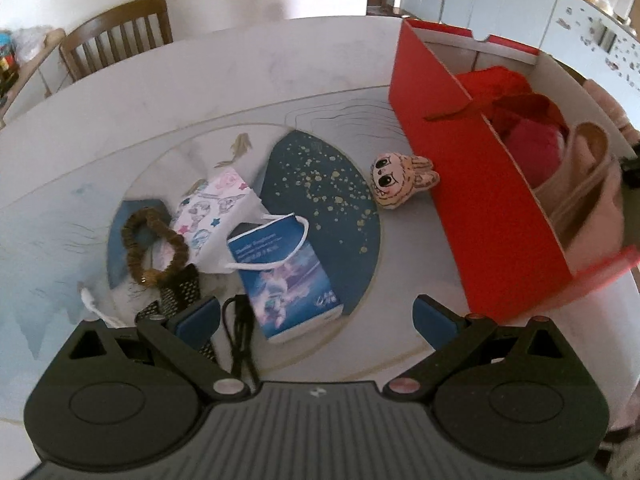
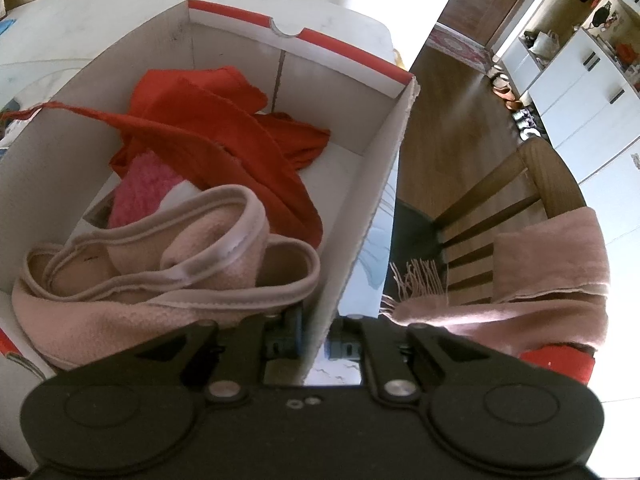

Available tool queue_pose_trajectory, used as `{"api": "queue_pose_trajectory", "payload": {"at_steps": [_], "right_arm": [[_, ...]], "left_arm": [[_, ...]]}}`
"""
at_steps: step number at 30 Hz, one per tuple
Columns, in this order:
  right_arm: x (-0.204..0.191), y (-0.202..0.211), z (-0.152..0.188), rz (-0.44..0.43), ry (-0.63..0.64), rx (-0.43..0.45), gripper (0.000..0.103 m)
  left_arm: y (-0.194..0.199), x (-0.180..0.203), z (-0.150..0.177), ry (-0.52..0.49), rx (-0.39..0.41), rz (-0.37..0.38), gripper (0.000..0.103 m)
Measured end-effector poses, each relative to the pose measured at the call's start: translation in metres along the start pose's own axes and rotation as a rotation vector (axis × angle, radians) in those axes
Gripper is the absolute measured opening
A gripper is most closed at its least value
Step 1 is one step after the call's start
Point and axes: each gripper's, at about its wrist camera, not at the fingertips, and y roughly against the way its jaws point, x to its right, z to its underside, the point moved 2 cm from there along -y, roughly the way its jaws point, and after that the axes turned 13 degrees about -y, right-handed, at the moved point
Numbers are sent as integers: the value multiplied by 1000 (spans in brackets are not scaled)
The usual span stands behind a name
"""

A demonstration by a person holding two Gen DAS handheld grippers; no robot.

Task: Organize objects
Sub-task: 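Move the left gripper back to the pile and grasp the blue boxed package, then lift the blue package with the left gripper and carry it over the box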

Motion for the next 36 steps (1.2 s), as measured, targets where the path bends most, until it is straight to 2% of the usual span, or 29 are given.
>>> {"api": "queue_pose_trajectory", "payload": {"at_steps": [6, 8, 12, 14, 19, 24, 29, 36], "right_arm": [[1, 0, 0, 3, -4, 0, 8], [2, 0, 0, 6, -7, -2, 8], [2, 0, -1, 3, -14, -2, 8], [1, 0, 0, 4, -14, -1, 8], [1, 0, 0, -1, -12, 0, 8], [0, 1, 0, -1, -13, 0, 8], [0, 1, 0, -3, -14, 2, 8], [0, 2, 1, -4, -14, 2, 8]], "left_arm": [[-18, -4, -6, 41, -29, -34, 99], [-24, -6, -8, 51, -41, -39, 90], [-38, -9, -8, 62, -81, -60, 80], [-41, -8, -9, 57, -89, -74, 67], [-39, -10, -10, 61, -86, -93, 56], [-30, -12, -9, 80, -107, -75, 54], [-6, -20, -10, 128, -120, -9, 51], [40, -20, -19, 137, -40, 42, 49]]}}
